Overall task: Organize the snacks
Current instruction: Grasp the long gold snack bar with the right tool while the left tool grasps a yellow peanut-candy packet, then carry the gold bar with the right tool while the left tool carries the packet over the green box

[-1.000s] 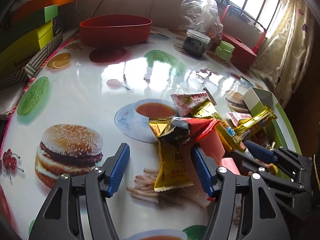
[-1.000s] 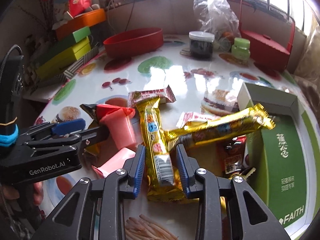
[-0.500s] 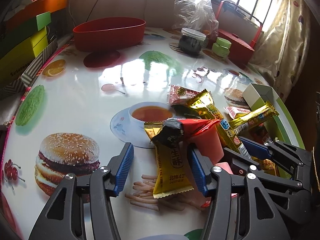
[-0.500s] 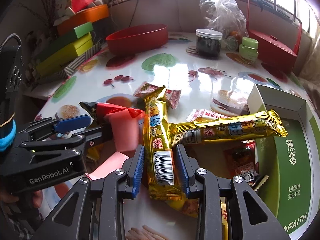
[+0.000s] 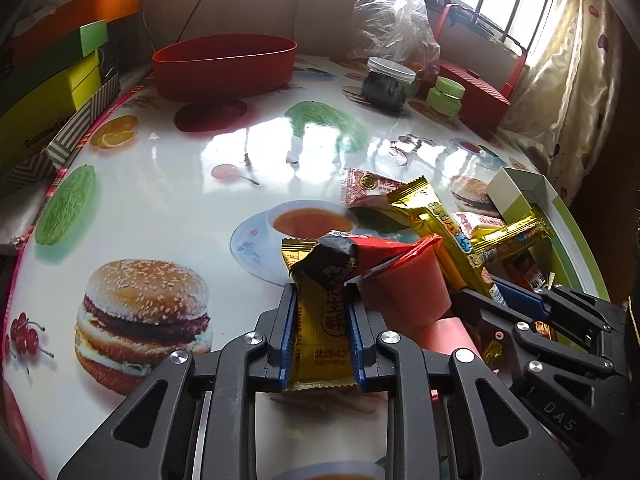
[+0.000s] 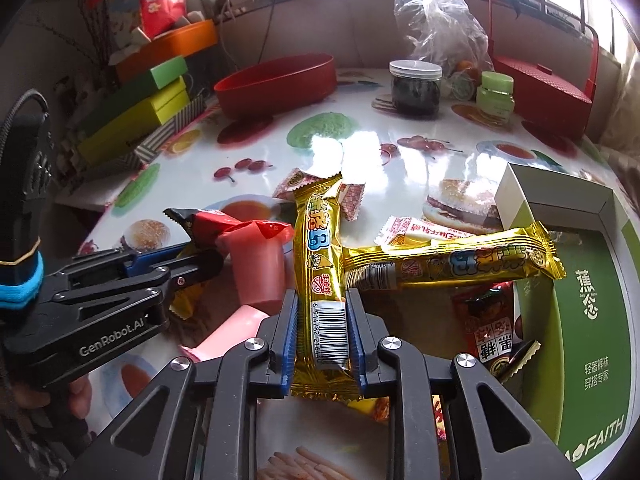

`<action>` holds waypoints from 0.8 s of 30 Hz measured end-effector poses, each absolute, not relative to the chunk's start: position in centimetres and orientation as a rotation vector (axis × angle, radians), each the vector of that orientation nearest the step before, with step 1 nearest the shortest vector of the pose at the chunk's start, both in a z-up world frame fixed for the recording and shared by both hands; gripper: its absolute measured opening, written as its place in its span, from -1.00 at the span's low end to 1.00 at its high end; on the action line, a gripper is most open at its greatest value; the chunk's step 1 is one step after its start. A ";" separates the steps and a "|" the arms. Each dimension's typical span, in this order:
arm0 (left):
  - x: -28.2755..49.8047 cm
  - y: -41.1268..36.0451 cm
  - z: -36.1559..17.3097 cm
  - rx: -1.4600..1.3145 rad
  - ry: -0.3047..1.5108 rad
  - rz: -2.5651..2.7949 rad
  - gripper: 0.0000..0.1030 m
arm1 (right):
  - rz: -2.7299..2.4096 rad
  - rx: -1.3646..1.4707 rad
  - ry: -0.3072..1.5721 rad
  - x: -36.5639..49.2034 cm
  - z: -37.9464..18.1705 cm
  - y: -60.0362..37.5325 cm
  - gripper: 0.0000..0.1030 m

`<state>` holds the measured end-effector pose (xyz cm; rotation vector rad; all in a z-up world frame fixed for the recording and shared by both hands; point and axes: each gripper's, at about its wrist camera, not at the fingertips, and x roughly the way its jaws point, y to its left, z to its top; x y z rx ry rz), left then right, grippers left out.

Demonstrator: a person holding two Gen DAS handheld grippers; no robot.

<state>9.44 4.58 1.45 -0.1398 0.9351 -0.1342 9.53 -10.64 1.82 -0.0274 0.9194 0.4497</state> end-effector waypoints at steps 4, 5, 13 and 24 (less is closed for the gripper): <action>9.0 4.8 1.7 -0.148 0.929 -0.134 -0.55 | 0.448 -0.017 0.908 9.2 2.2 -10.8 -0.59; 8.9 4.9 1.8 -0.150 0.927 -0.133 -0.55 | 0.445 -0.014 0.905 9.0 2.3 -10.8 -0.59; 7.7 5.5 2.2 -0.158 0.920 -0.111 -0.55 | 0.435 0.007 0.885 8.2 3.0 -11.4 -0.59; 6.0 6.6 3.8 -0.172 0.886 -0.082 -0.55 | 0.428 0.033 0.852 7.1 4.2 -11.9 -0.59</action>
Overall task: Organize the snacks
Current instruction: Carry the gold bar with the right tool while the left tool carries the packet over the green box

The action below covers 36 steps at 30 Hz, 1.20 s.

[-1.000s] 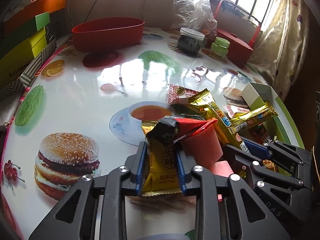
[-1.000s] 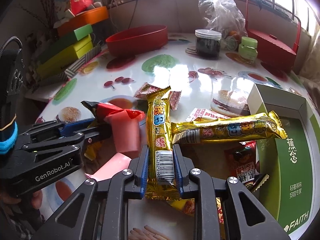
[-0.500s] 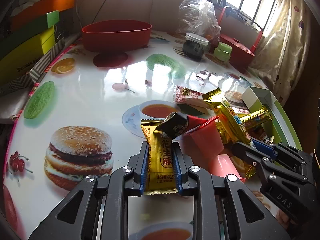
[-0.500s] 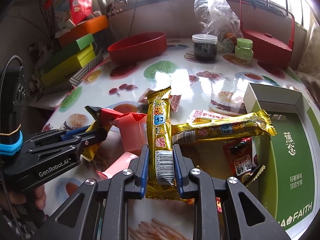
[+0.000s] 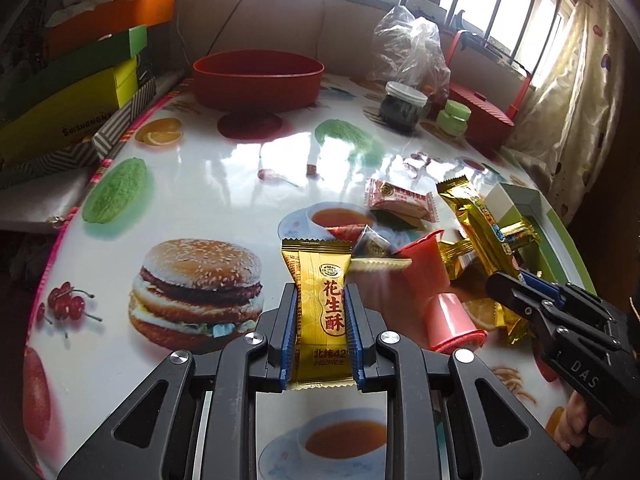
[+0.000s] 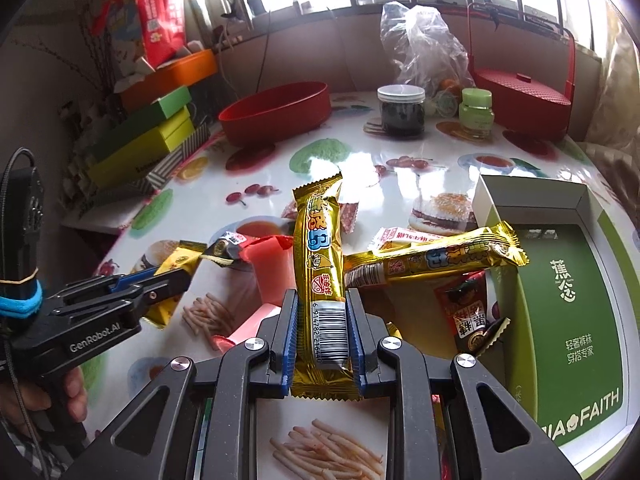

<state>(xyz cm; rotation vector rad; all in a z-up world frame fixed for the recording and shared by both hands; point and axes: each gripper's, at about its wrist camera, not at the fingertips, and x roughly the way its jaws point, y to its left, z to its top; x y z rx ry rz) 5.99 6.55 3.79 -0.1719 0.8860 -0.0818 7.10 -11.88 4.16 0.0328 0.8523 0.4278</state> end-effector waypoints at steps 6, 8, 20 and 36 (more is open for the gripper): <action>5.3 6.0 5.0 -0.165 0.859 -0.099 -0.55 | 0.420 0.041 0.840 6.6 4.8 -12.1 -0.59; 5.1 5.7 5.4 -0.160 0.851 -0.108 -0.55 | 0.419 0.041 0.832 6.4 5.1 -12.2 -0.59; 4.6 3.2 6.9 -0.126 0.830 -0.167 -0.55 | 0.384 0.058 0.801 5.5 6.2 -13.5 -0.59; 6.1 -2.1 8.6 -0.085 0.819 -0.292 -0.55 | 0.285 0.085 0.761 5.1 7.8 -18.3 -0.59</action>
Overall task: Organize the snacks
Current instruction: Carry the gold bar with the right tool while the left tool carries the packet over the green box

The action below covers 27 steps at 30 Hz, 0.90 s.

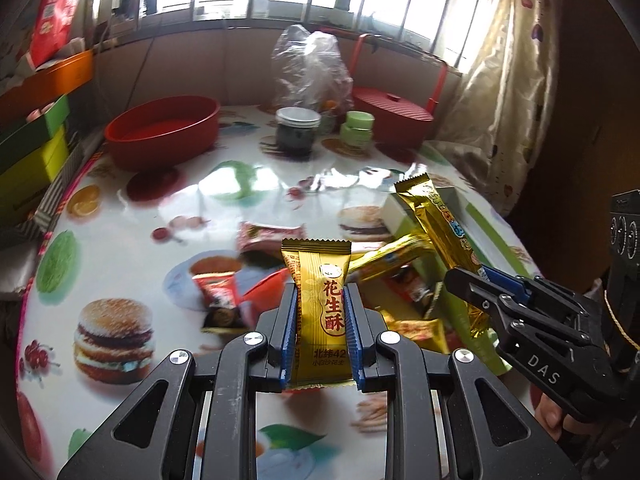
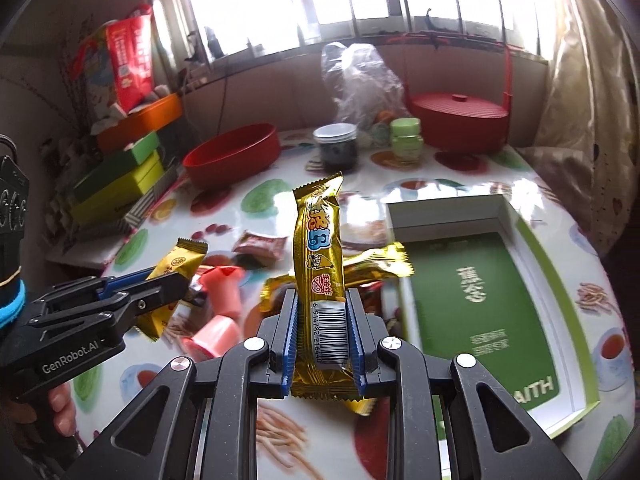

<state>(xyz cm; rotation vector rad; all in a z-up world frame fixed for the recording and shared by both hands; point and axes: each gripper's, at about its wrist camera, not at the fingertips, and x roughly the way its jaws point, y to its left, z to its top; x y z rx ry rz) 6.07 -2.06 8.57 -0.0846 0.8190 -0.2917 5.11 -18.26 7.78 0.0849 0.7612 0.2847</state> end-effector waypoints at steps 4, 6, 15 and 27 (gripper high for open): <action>6.5 -3.6 8.9 -0.079 0.819 -0.323 -0.55 | 0.250 0.100 0.757 5.1 8.0 -19.9 -0.59; 6.6 -4.3 9.0 -0.075 0.820 -0.337 -0.55 | 0.234 0.103 0.753 5.1 8.0 -20.7 -0.59; 7.4 -7.5 9.3 -0.053 0.827 -0.403 -0.55 | 0.176 0.129 0.751 5.1 7.9 -23.3 -0.59; 8.5 -11.4 9.4 -0.050 0.835 -0.485 -0.55 | 0.115 0.148 0.756 4.7 7.6 -26.4 -0.59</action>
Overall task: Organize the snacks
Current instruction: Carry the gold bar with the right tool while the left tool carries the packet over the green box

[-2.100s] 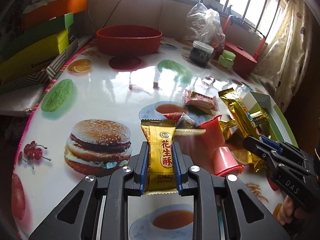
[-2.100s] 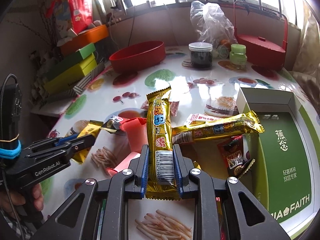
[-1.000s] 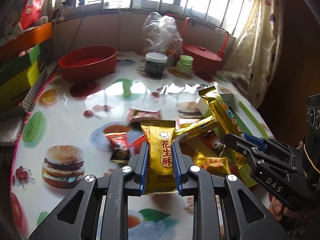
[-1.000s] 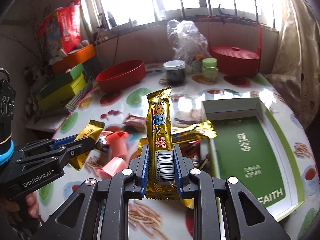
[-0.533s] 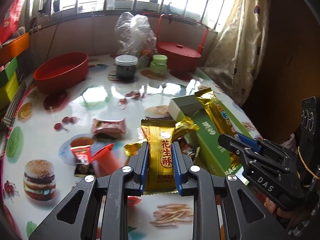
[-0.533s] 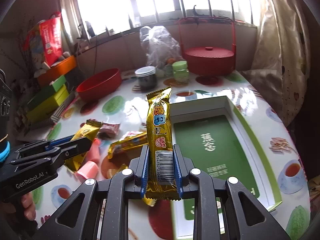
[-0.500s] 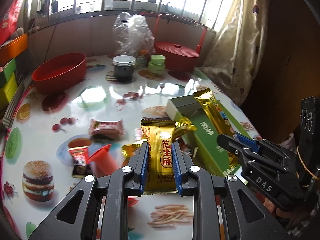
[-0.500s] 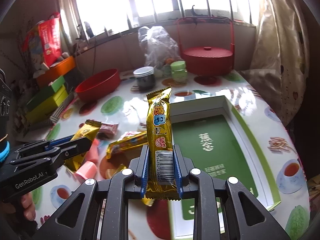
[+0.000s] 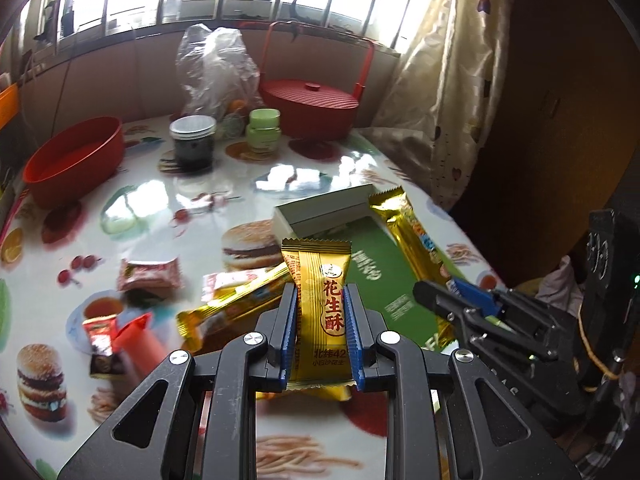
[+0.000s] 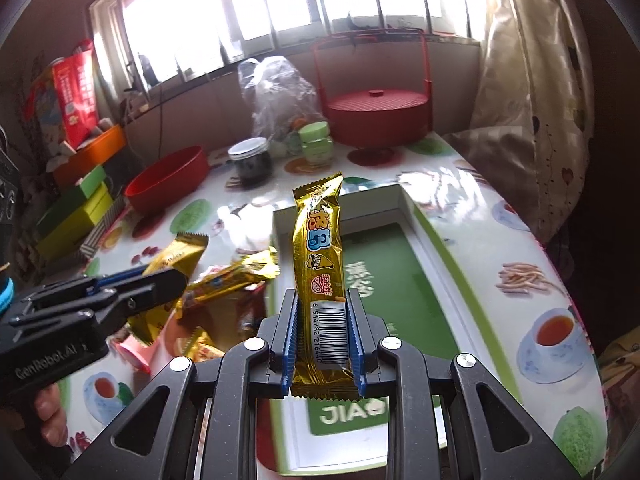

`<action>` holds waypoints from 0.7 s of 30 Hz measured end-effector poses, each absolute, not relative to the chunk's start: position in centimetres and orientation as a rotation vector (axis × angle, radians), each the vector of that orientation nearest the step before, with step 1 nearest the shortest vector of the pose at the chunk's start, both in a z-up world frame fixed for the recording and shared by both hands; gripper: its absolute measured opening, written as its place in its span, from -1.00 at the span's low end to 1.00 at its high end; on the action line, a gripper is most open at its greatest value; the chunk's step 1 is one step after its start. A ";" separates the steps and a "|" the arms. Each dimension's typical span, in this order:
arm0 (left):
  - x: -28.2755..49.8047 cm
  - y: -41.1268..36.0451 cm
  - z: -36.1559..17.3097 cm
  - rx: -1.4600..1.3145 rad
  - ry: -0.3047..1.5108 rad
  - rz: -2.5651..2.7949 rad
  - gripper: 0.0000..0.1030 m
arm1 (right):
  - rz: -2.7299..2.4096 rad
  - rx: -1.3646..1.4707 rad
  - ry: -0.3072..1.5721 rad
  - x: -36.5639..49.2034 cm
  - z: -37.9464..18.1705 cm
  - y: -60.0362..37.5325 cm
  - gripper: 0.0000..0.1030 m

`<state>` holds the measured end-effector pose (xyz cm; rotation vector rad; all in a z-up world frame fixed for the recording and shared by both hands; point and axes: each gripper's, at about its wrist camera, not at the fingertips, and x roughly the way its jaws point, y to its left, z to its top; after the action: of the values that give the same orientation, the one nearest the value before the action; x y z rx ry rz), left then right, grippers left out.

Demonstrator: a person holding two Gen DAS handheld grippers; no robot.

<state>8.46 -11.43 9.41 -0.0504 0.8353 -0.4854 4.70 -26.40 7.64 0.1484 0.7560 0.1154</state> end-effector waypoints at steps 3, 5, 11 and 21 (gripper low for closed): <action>8.9 -12.5 9.0 -0.056 0.849 -0.508 -0.55 | 0.092 0.151 0.764 4.6 7.4 -27.5 -0.59; 9.2 -13.2 8.7 -0.059 0.867 -0.518 -0.55 | 0.077 0.157 0.772 4.6 7.1 -28.3 -0.59; 9.6 -15.1 7.6 -0.053 0.899 -0.534 -0.55 | 0.053 0.156 0.792 4.7 6.3 -29.8 -0.59; 10.5 -17.8 5.6 -0.055 0.956 -0.555 -0.55 | 0.032 0.147 0.844 4.9 4.7 -31.3 -0.58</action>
<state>10.45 -17.78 5.58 -0.0545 0.9562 -0.5551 4.86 -31.35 4.71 0.1469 0.8439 0.0323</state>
